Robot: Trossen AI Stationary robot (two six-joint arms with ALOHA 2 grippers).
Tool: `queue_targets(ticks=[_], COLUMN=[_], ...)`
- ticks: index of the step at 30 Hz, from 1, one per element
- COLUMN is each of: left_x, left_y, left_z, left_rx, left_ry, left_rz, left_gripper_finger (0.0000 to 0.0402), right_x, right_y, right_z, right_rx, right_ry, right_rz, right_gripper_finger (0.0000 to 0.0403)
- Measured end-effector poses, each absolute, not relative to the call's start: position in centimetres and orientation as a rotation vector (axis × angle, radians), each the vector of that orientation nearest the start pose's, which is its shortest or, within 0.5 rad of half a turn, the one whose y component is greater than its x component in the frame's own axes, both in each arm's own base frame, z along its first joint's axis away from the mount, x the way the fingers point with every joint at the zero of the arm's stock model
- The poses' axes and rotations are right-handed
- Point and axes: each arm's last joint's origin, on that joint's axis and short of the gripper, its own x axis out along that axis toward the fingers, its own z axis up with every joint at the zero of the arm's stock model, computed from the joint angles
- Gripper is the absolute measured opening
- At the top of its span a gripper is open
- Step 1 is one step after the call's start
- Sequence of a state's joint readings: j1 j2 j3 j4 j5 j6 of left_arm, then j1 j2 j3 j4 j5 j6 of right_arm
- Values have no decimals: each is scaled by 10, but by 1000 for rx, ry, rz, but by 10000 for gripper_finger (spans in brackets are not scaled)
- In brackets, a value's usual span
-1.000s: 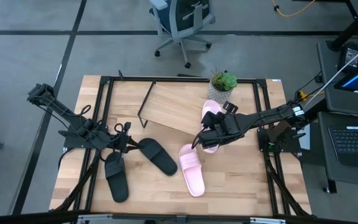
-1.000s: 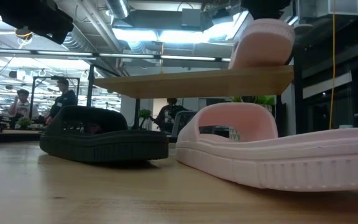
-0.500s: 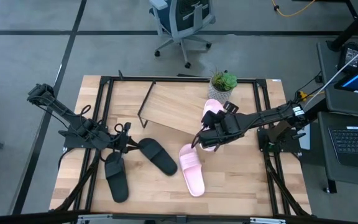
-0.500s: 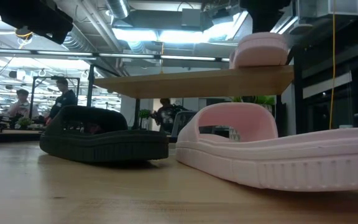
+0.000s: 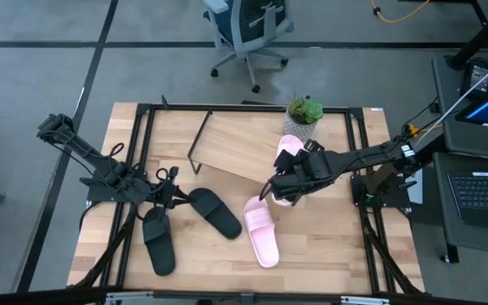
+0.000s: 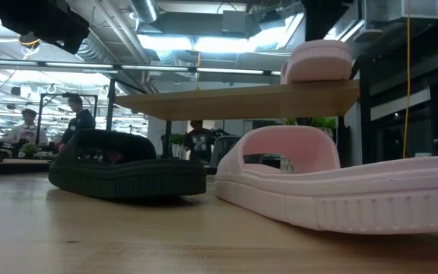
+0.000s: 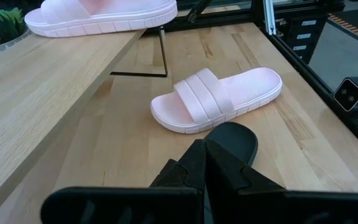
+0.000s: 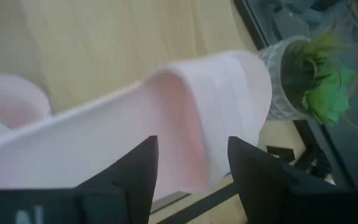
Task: Pick and place slides into the shelf
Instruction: Put the right pink slide on the shelf
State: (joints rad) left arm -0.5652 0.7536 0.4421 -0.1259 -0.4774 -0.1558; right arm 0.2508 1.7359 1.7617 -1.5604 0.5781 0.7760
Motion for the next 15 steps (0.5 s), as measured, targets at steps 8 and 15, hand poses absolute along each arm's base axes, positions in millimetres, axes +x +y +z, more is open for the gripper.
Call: queue_targets(ticks=[8,15], left_x=[146,146], left_y=[-77,-77], left_z=[227,227], left_rx=[62,62], left_ry=[380,380], left_rz=[-57,-57], left_gripper_finger=[0,0], right_x=[316,330], right_y=[66,63], right_z=[363,367], right_rx=[81,-27], right_ry=[1025,964], right_rz=[-671,-542], right_gripper_finger=[175,50])
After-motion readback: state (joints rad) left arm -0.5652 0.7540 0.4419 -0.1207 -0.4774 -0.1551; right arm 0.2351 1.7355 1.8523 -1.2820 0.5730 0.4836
